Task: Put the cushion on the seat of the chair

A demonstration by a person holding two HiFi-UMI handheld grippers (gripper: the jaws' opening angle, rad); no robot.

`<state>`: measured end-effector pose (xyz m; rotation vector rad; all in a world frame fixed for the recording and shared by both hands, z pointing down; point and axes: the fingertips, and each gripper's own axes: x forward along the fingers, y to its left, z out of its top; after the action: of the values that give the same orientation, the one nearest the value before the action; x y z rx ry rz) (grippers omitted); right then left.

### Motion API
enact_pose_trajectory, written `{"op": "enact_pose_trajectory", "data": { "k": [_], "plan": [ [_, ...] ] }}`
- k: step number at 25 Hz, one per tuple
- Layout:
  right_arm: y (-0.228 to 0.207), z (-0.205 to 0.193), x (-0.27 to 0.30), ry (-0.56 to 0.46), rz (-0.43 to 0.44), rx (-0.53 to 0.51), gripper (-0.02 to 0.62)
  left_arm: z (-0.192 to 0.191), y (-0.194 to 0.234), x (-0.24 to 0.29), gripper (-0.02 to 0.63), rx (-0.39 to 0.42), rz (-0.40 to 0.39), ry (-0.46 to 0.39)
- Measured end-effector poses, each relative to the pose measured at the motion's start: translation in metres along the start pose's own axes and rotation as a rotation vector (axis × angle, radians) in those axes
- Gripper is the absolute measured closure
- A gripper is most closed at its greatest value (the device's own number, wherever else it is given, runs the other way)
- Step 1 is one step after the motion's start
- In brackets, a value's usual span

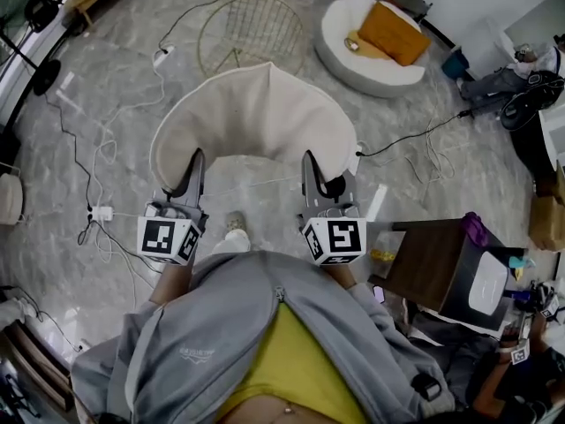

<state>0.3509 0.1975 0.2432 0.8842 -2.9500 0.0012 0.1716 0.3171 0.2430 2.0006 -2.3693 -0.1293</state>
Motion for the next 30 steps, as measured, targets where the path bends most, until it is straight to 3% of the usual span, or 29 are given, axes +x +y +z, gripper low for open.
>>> {"op": "enact_pose_trajectory", "data": {
  "k": [6,11,23,30],
  "plan": [
    [0.002,-0.005,0.076,0.003,-0.040,0.007,0.523,-0.006,0.058,0.055,0.541,-0.004,-0.028,0.003],
    [0.001,-0.008,0.106,0.019,-0.051,0.017,0.522,-0.009,0.081,0.075,0.541,-0.010,-0.039,0.013],
    [0.018,-0.016,0.170,0.046,0.009,0.015,0.520,-0.022,0.133,0.089,0.541,-0.051,0.023,0.033],
    [0.011,-0.026,0.238,0.048,0.028,0.028,0.520,-0.032,0.177,0.137,0.541,-0.054,0.033,0.040]
  ]
}}
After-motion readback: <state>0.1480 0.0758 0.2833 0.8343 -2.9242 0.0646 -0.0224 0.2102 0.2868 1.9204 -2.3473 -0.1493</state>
